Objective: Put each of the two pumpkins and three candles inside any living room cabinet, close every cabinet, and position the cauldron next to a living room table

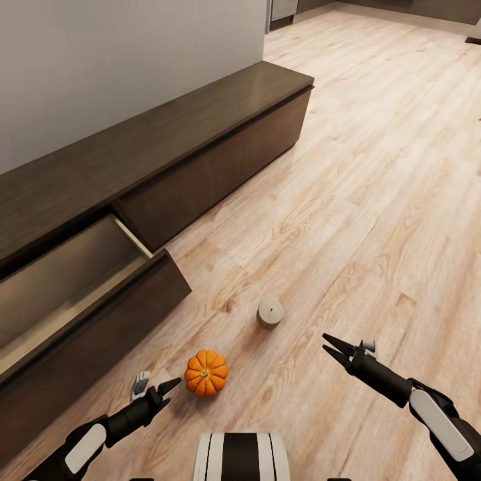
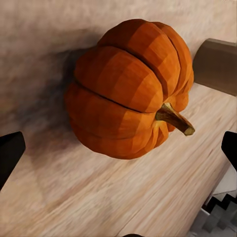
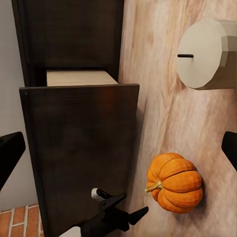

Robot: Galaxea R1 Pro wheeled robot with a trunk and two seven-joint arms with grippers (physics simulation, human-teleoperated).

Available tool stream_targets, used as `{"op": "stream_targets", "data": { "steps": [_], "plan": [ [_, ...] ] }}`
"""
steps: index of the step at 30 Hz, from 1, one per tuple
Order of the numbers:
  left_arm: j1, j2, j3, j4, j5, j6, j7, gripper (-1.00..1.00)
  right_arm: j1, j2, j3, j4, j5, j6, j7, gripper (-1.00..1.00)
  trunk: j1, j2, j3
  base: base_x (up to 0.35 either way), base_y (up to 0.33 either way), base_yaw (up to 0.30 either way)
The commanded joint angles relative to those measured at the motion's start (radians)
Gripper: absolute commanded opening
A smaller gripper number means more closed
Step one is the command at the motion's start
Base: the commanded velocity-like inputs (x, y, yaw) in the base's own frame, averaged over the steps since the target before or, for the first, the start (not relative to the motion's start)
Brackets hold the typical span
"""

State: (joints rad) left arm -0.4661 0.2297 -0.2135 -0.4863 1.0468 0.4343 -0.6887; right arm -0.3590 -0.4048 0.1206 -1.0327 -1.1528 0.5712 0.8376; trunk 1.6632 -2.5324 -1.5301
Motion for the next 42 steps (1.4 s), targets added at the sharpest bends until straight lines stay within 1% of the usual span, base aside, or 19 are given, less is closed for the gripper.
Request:
{"op": "stream_targets", "data": {
  "steps": [1,3,22,23,24,27,30,33,35,37,42],
  "plan": [
    [0.000,0.001,-0.004,0.000,0.010,0.005,0.000,1.00,-0.001,-0.001,0.002,0.000,-0.010,0.007,-0.001,1.00,0.000,0.000,-0.001,0.000,0.000,0.000],
    [-0.001,0.003,-0.004,0.000,0.011,0.004,0.000,1.00,-0.001,-0.001,0.002,0.000,-0.010,0.007,0.000,1.00,0.000,0.000,-0.001,0.000,0.000,0.000],
    [0.000,0.000,-0.005,-0.003,0.011,0.003,-0.004,1.00,-0.001,-0.002,0.002,-0.009,-0.009,0.007,0.002,1.00,0.008,-0.005,-0.074,0.000,0.000,0.000],
    [0.000,0.000,-0.005,-0.003,0.011,0.003,-0.004,1.00,-0.001,-0.002,0.002,-0.017,-0.008,0.007,0.002,1.00,0.008,-0.005,-0.074,0.000,0.000,0.000],
    [0.000,0.000,-0.005,-0.003,0.011,0.003,-0.005,1.00,-0.001,-0.002,0.002,-0.029,-0.008,0.008,0.002,1.00,0.008,-0.005,-0.074,0.000,0.000,0.000],
    [0.000,0.001,-0.005,-0.005,0.011,0.003,-0.005,1.00,0.003,-0.002,0.002,-0.109,-0.014,0.021,-0.002,1.00,0.008,-0.005,-0.074,0.000,0.000,0.000],
    [0.000,0.001,-0.005,-0.007,0.011,0.003,-0.005,1.00,0.033,-0.001,0.002,-0.229,-0.019,0.037,-0.007,1.00,0.008,-0.005,-0.074,0.000,0.000,0.000],
    [0.000,0.000,-0.005,-0.007,0.011,0.003,-0.005,1.00,0.075,0.000,0.002,-0.384,-0.023,0.101,-0.011,1.00,0.008,-0.005,-0.074,0.000,0.000,0.000],
    [0.000,0.000,-0.005,-0.008,0.011,0.003,-0.005,1.00,0.089,0.000,0.002,-0.446,-0.028,0.151,-0.012,1.00,0.008,-0.005,-0.074,0.000,0.000,0.000],
    [0.000,0.000,-0.005,-0.008,0.010,0.003,-0.005,1.00,0.093,0.000,0.002,-0.463,-0.035,0.169,-0.012,1.00,0.008,-0.005,-0.074,0.000,0.000,0.000],
    [0.000,0.000,-0.005,-0.008,0.011,0.003,-0.006,1.00,0.096,0.000,0.002,-0.473,-0.041,0.181,-0.012,1.00,0.011,-0.006,-0.093,0.000,0.000,0.000]
  ]
}}
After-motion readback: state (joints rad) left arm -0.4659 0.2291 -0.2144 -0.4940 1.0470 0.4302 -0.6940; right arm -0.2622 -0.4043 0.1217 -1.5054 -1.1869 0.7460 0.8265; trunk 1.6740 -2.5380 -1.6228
